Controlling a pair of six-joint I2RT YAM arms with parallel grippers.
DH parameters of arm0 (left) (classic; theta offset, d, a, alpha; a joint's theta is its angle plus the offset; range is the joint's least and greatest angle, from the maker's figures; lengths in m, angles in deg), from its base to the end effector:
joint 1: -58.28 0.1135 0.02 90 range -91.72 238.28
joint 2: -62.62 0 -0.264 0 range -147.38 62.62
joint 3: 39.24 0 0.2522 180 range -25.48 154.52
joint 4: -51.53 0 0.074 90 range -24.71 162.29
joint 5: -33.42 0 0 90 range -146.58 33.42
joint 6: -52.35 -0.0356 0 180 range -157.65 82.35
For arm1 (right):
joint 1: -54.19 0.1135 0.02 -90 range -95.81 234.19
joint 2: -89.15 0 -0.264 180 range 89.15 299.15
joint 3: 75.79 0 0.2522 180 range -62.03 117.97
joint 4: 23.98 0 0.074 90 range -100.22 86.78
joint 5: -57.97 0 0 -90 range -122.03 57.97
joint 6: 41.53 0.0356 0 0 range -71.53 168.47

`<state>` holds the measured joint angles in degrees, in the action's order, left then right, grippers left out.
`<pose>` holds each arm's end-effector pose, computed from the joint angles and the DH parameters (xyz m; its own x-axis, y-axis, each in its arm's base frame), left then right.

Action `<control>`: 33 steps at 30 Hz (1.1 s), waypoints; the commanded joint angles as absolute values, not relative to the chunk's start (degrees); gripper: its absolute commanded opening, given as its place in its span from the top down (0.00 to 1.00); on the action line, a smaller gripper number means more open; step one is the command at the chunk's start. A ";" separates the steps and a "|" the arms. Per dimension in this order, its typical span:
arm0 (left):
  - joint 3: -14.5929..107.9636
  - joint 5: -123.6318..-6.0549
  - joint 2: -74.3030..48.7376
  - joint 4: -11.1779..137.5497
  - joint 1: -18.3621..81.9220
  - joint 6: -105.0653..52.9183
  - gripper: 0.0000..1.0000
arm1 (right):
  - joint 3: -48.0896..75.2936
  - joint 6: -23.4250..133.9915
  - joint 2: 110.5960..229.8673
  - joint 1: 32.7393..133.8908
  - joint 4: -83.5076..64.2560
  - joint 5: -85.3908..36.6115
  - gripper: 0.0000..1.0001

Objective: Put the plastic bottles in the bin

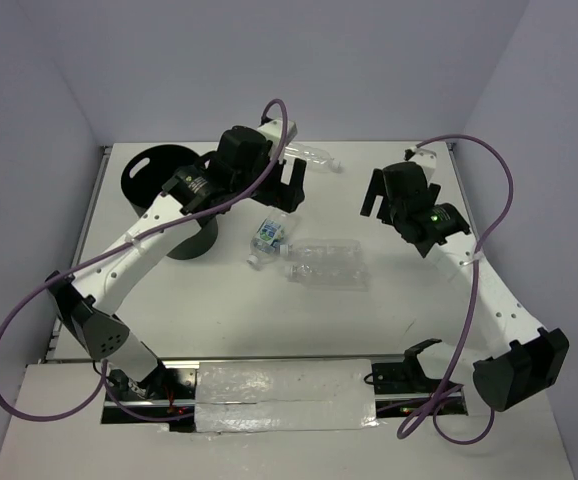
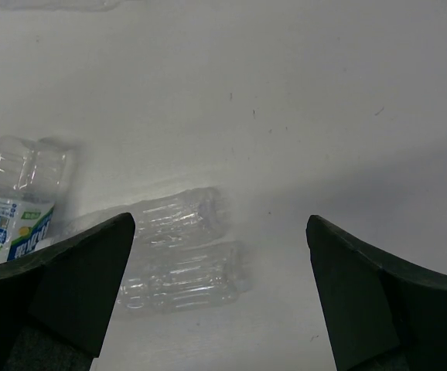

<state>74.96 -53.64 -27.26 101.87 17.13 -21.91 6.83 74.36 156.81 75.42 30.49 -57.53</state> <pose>0.2630 -0.2274 0.4333 -0.4868 0.0656 -0.8710 0.5095 0.8313 -0.2221 0.2341 0.0745 0.3553 -0.5410 0.2126 -0.8137 0.2434 0.9657 0.0905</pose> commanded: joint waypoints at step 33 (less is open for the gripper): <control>89.48 -37.06 -65.17 109.59 20.83 -14.54 0.01 | -5.17 76.68 141.80 75.81 26.87 -54.62 0.00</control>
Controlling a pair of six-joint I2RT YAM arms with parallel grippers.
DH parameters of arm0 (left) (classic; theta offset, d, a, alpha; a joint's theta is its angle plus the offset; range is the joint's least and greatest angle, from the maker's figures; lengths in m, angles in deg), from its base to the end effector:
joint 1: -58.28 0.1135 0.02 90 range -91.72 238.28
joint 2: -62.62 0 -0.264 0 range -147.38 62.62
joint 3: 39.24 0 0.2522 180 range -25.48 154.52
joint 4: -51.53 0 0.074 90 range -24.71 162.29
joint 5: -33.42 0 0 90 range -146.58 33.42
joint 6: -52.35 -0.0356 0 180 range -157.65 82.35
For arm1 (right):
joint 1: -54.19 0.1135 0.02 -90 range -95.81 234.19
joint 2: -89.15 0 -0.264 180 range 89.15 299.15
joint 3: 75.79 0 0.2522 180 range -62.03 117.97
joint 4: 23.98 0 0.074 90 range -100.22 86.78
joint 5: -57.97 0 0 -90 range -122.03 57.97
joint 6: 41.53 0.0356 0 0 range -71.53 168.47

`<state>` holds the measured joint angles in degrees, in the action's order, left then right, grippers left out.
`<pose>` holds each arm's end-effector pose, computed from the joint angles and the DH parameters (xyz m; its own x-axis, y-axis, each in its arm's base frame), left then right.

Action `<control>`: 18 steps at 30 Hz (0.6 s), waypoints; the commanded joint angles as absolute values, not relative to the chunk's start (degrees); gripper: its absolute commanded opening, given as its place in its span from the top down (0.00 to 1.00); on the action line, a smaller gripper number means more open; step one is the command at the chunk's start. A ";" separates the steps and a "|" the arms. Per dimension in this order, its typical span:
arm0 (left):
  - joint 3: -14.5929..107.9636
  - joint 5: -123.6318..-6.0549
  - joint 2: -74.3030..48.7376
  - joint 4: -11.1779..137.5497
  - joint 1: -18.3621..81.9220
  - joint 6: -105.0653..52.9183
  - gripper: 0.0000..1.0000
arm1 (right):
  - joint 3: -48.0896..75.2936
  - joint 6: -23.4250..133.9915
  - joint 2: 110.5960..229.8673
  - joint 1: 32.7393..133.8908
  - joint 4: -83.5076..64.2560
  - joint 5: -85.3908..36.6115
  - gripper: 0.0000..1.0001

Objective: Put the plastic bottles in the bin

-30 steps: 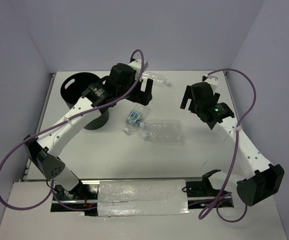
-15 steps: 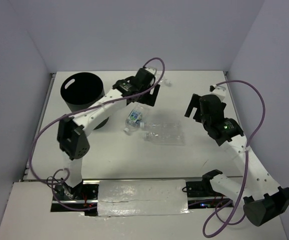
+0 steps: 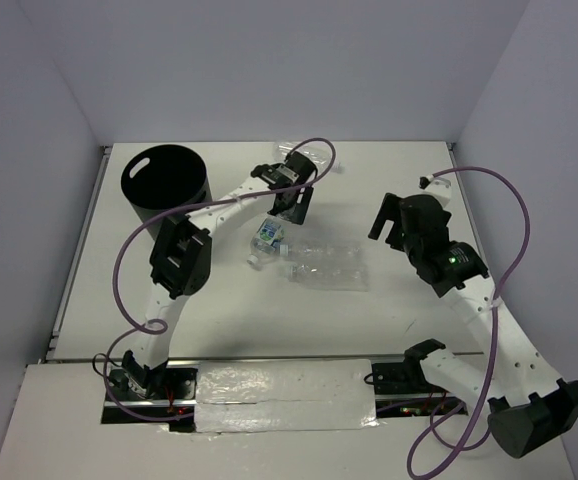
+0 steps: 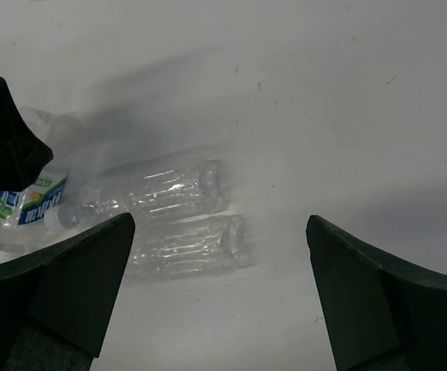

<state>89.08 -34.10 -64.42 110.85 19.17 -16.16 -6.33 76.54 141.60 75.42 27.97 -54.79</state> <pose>0.3870 -0.2971 0.2392 -0.7686 0.1886 -0.6114 0.1551 0.9820 0.1079 0.1801 0.0552 0.3354 -0.4891 0.2755 -0.8276 0.2174 0.9574 0.1902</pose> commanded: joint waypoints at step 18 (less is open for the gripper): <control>91.22 -42.00 -67.98 110.81 22.25 -15.24 0.53 | -3.32 75.98 142.50 75.81 26.61 -55.32 0.00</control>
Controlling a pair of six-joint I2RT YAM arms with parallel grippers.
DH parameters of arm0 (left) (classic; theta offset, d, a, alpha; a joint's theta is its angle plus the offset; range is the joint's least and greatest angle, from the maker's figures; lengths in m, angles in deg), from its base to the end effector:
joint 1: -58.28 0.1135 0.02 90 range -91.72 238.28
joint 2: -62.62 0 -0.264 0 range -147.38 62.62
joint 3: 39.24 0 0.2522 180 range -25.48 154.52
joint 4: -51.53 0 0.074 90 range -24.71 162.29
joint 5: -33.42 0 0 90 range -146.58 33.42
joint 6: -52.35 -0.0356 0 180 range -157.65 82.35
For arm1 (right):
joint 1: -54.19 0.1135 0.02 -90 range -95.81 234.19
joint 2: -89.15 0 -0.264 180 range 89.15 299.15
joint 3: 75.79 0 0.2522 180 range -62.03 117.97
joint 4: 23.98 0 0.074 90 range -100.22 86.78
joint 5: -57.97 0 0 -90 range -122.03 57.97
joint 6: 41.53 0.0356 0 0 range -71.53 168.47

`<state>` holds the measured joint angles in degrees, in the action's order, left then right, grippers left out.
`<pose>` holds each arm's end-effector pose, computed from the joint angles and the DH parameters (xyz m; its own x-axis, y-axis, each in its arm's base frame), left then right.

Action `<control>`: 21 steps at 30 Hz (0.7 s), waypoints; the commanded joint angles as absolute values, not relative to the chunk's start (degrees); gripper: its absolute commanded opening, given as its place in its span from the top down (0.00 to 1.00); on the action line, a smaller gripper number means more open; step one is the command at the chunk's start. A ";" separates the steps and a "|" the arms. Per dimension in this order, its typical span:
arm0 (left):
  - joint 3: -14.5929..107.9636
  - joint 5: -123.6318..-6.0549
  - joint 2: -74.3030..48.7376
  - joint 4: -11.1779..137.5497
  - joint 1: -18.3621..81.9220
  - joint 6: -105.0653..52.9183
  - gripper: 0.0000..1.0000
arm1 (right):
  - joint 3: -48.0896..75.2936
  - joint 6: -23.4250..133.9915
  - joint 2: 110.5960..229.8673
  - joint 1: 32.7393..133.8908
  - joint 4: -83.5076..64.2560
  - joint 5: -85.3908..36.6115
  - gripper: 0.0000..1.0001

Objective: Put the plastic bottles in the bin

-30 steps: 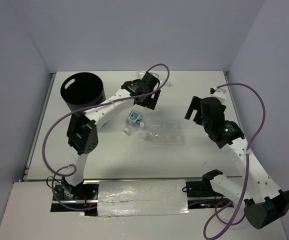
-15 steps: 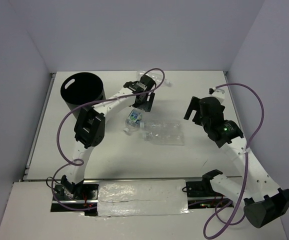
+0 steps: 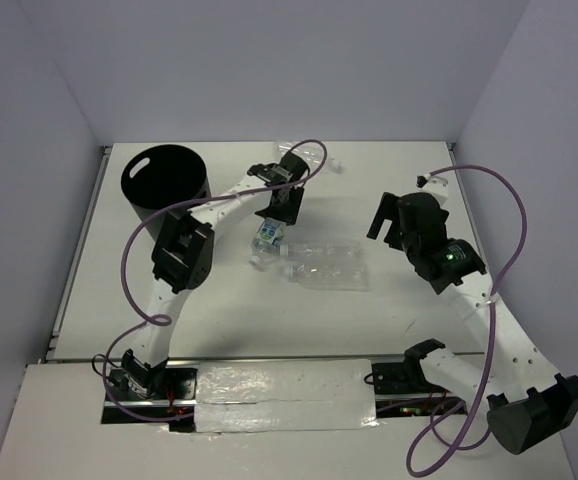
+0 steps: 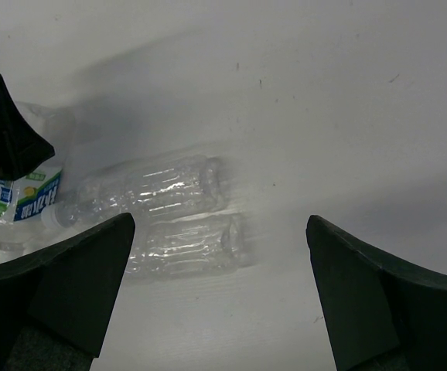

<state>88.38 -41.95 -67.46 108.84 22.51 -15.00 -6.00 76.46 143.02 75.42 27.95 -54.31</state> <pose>0.4081 -0.2830 0.2110 -0.8250 0.1351 -0.5487 0.1568 0.9876 0.0075 0.1851 0.0574 0.3330 -0.5070 0.2689 -0.8189 0.2137 0.9596 0.1828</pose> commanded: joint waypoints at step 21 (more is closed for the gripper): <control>92.39 -39.09 -21.59 93.62 29.79 -32.56 0.53 | -0.16 75.01 144.70 75.81 25.29 -53.74 0.00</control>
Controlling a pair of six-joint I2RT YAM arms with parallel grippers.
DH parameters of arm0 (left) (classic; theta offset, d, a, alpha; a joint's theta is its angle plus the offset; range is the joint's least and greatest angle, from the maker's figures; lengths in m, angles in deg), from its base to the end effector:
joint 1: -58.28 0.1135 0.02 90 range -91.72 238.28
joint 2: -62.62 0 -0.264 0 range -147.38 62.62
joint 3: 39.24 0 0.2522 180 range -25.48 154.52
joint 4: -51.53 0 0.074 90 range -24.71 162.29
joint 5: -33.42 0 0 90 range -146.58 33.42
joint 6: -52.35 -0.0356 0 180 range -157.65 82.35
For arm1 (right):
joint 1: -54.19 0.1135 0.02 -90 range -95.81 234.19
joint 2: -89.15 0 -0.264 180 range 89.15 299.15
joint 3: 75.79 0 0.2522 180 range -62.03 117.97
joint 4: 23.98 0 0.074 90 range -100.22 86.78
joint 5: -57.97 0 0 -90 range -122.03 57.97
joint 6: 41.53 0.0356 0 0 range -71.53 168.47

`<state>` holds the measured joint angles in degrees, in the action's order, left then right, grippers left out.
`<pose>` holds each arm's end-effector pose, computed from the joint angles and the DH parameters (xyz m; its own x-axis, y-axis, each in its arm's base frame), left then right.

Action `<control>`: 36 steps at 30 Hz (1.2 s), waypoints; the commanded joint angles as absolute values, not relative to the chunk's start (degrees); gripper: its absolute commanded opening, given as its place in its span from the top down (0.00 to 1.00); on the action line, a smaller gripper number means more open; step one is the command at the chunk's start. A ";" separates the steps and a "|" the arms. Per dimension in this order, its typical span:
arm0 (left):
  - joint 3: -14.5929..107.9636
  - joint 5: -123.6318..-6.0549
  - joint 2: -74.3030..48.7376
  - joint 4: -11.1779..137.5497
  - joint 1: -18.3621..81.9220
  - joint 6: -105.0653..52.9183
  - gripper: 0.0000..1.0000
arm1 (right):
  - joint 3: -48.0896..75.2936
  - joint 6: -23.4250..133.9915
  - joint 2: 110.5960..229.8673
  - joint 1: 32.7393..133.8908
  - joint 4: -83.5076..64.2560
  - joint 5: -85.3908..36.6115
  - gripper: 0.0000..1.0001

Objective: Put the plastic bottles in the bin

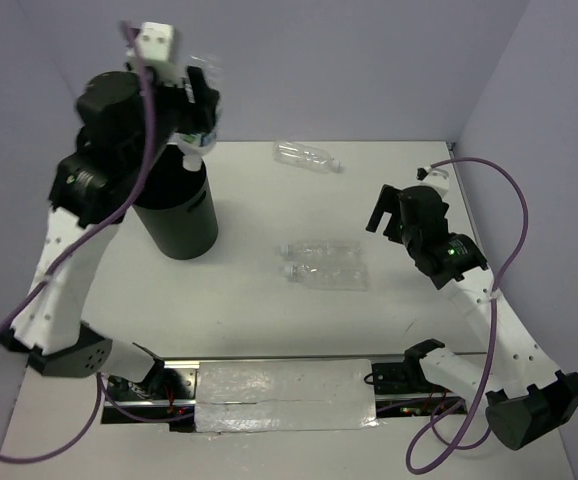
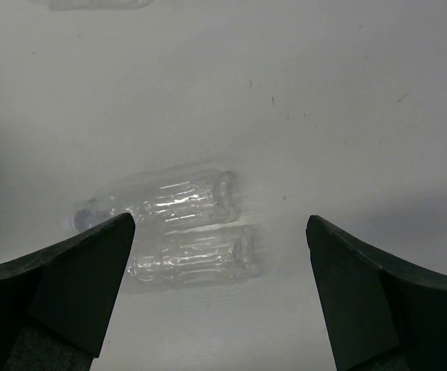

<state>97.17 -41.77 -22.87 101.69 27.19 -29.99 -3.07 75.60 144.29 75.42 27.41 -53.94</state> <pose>0.2330 -0.1299 0.5739 -0.0261 -0.1347 -0.9905 0.2794 0.9504 -0.1366 0.1898 0.0595 0.3467 -0.4830 0.2662 -0.8342 0.1947 0.9615 0.1941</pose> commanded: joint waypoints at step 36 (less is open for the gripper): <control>69.23 -40.68 -17.60 84.26 31.67 -27.36 0.01 | -2.09 79.23 142.15 75.81 26.16 -55.06 0.00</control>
<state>64.25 -38.43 -12.71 79.22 38.29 -24.27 -2.53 77.83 144.02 75.42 27.06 -53.00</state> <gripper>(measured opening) 0.993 0.994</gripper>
